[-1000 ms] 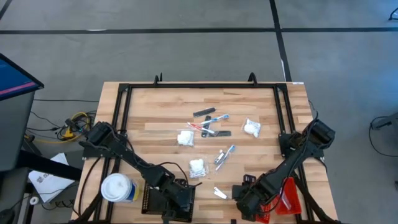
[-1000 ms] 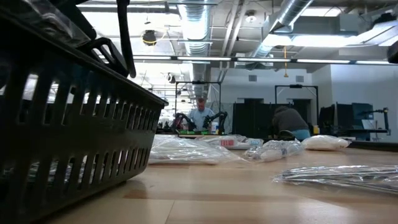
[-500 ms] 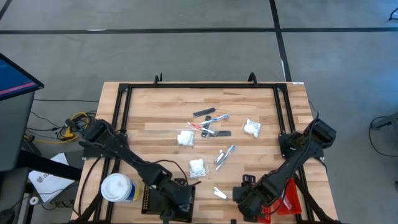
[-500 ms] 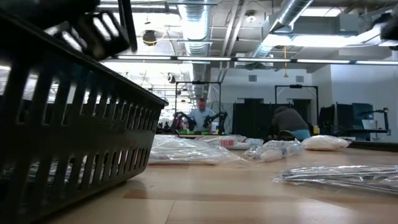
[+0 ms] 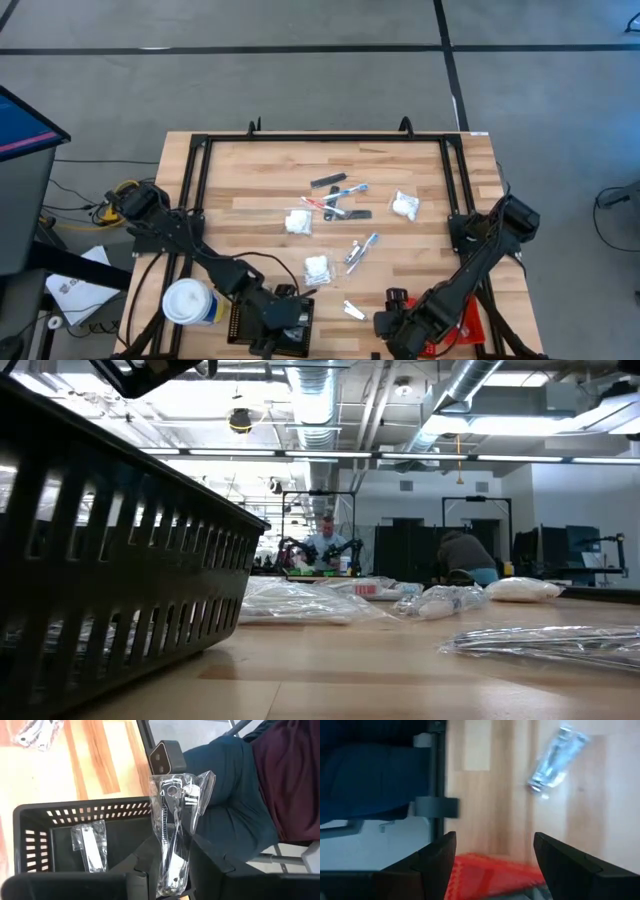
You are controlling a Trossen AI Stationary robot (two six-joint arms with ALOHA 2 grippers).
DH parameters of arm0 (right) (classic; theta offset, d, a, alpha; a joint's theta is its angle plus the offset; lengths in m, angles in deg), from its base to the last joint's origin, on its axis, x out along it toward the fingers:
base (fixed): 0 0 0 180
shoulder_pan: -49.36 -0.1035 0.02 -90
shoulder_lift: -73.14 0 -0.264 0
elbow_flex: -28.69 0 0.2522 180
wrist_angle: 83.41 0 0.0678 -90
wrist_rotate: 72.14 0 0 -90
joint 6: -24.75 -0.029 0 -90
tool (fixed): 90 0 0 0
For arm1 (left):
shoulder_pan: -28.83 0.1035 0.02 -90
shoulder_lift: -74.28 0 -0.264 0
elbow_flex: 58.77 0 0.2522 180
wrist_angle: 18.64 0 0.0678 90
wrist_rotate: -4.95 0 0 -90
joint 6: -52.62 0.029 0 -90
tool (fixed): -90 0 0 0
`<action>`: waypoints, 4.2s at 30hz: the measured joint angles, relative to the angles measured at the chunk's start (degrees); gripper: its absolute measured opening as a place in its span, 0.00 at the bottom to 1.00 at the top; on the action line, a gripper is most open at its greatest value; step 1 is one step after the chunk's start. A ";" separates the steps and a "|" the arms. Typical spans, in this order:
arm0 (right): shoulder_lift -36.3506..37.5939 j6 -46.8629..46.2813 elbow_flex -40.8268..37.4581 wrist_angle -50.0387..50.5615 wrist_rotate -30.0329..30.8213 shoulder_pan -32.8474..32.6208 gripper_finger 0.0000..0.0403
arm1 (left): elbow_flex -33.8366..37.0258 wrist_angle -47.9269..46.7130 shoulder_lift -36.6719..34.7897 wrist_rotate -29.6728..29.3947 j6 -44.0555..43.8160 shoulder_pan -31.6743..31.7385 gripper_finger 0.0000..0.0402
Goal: Pick & Place Travel size toiletries
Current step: Put the nail cutter into the right black bin, then put the cotton pack into the left black bin
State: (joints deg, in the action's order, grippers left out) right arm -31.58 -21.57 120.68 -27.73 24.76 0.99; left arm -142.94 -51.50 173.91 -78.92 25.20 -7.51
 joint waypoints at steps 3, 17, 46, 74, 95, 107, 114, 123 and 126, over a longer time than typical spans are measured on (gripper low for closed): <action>-1.55 -0.17 0.02 -2.73 -1.53 -0.11 0.65 | 0.00 0.19 0.00 -0.57 0.14 0.02 0.21; -5.49 -4.51 -0.01 -0.67 -9.46 -0.30 0.65 | 1.07 0.34 0.55 -0.75 0.20 0.21 0.21; -4.62 4.30 6.93 6.79 3.17 -0.36 0.65 | 0.36 -2.51 6.47 -7.19 7.61 1.73 0.53; 28.13 40.91 -25.97 -44.90 13.90 9.52 0.65 | 4.42 -2.52 -3.65 -28.28 17.79 12.11 0.40; 42.99 48.84 -27.93 -59.48 -28.14 34.86 0.65 | 29.01 3.22 -33.44 -39.15 -1.40 30.78 0.31; 36.94 37.76 -28.06 -54.98 -23.16 45.13 0.65 | 32.91 20.15 -21.68 -20.73 -1.72 44.26 0.30; 36.90 36.19 -28.06 -52.22 -23.25 47.65 0.65 | 32.85 15.46 -13.69 -13.98 -5.48 47.92 0.30; 36.90 36.18 -28.09 -51.32 -23.38 45.27 0.65 | 33.76 7.58 -12.30 -11.61 -13.34 49.91 0.33; 36.89 36.20 -28.09 -51.36 -23.36 45.01 0.65 | 34.31 8.86 -12.31 -10.11 -13.59 49.83 0.36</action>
State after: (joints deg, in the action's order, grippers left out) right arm 5.31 14.62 92.60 -79.08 1.39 46.00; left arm -108.63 -42.64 161.61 -89.03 11.61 42.33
